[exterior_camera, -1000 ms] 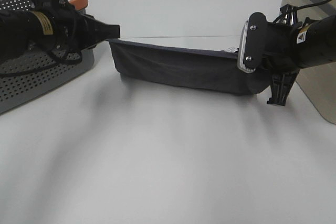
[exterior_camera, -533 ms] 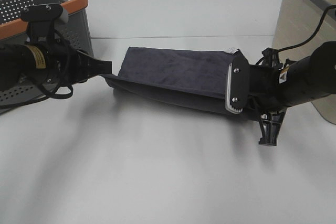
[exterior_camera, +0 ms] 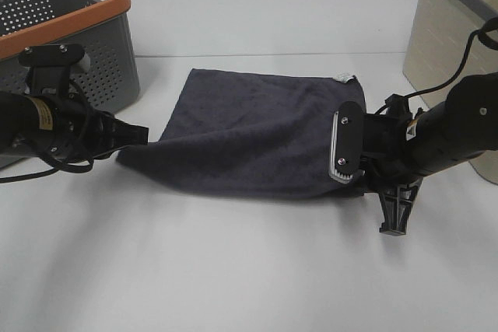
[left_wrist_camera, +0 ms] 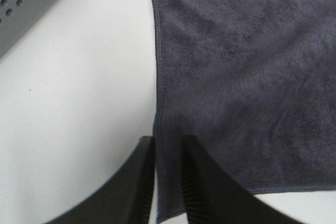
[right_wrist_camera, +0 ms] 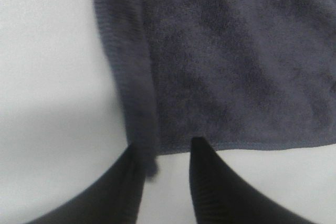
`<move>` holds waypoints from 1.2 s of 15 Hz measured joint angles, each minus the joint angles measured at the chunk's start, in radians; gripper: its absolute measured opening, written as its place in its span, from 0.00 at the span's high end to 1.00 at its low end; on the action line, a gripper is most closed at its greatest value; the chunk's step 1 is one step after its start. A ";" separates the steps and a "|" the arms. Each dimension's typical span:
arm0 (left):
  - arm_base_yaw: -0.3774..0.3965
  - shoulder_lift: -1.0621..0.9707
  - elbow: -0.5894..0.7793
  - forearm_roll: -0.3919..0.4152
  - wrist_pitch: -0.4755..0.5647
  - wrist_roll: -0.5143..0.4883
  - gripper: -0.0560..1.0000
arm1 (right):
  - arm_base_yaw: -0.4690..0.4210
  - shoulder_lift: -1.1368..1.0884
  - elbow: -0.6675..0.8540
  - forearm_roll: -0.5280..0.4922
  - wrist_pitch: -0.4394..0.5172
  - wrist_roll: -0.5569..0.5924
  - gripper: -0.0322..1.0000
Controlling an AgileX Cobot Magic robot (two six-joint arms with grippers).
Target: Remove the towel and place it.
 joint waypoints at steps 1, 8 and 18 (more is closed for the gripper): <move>0.000 0.000 0.000 0.000 0.002 0.000 0.67 | 0.000 0.000 0.000 0.000 0.002 0.000 0.51; 0.000 -0.027 -0.074 -0.020 0.276 0.000 0.18 | 0.000 -0.139 0.001 0.000 0.136 0.004 0.37; 0.000 -0.138 -0.669 -0.116 0.819 0.296 0.20 | -0.002 -0.388 -0.136 0.124 0.170 0.833 0.37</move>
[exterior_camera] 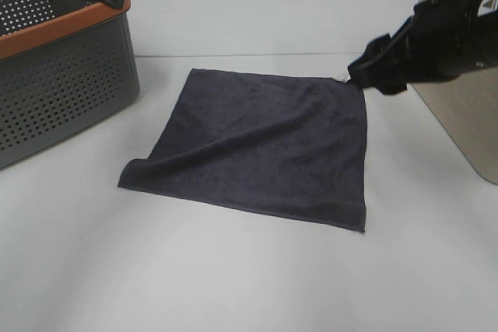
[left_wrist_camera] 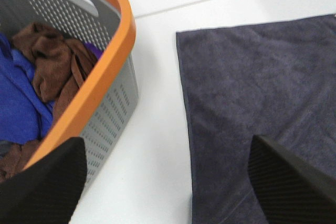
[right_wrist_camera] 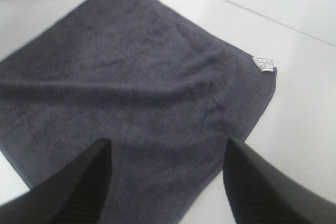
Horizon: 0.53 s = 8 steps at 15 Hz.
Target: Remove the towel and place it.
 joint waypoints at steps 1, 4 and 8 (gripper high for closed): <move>0.000 0.000 -0.030 -0.002 0.016 0.005 0.21 | 0.000 0.014 -0.056 -0.028 0.045 0.094 0.37; 0.000 0.000 -0.205 0.036 0.163 0.016 0.21 | 0.000 0.093 -0.302 -0.124 0.319 0.278 0.37; 0.009 0.000 -0.359 0.106 0.378 0.016 0.21 | 0.000 0.252 -0.695 -0.204 0.730 0.299 0.37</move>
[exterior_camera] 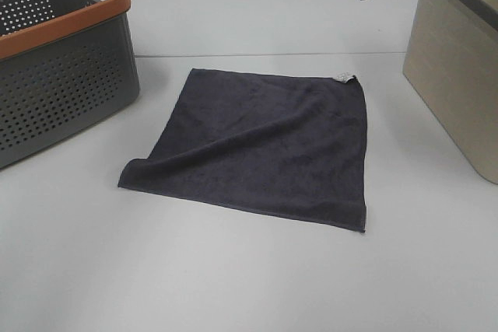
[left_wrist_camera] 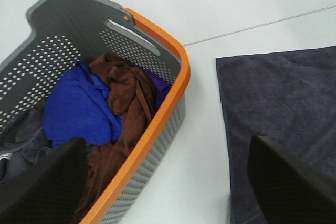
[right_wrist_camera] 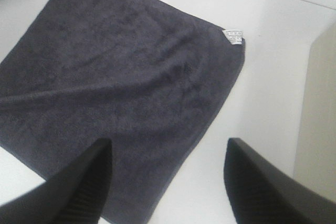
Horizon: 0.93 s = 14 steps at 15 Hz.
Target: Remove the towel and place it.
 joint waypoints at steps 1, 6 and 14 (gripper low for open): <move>0.018 0.000 -0.033 0.001 0.034 0.000 0.21 | 0.000 0.044 -0.101 -0.005 0.113 -0.002 0.37; 0.252 -0.007 -0.060 -0.063 0.215 0.021 0.21 | 0.000 0.138 -0.345 -0.027 0.285 -0.037 0.37; 0.411 -0.390 0.304 -0.130 0.219 0.089 0.21 | 0.000 -0.119 -0.187 -0.057 0.296 -0.038 0.37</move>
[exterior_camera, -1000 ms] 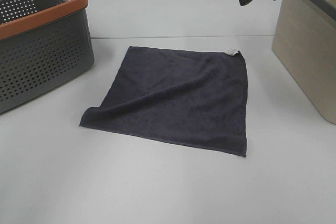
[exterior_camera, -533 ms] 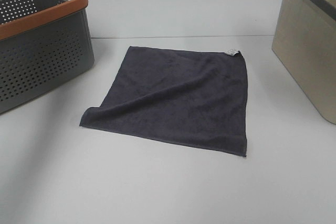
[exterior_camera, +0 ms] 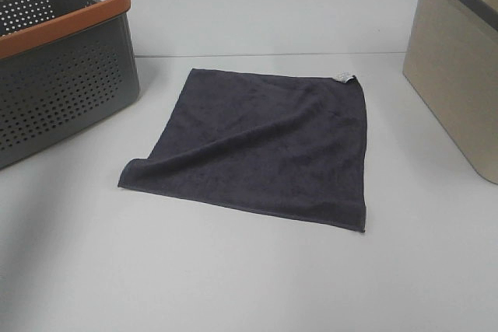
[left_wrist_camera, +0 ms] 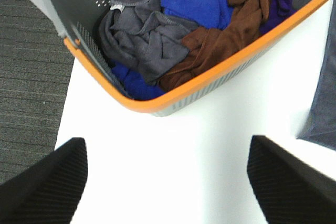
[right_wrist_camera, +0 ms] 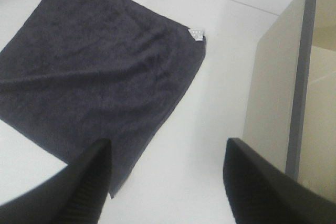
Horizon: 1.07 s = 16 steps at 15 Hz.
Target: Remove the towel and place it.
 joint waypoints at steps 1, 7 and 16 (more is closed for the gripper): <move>0.000 -0.064 0.062 0.008 0.001 0.003 0.21 | 0.000 -0.046 0.062 0.000 -0.001 0.001 0.37; 0.000 -0.601 0.432 -0.005 0.004 0.010 0.21 | 0.000 -0.430 0.648 0.001 -0.103 0.002 0.37; 0.000 -1.060 0.798 -0.025 -0.105 0.010 0.22 | 0.000 -0.871 1.108 0.027 -0.244 0.005 0.37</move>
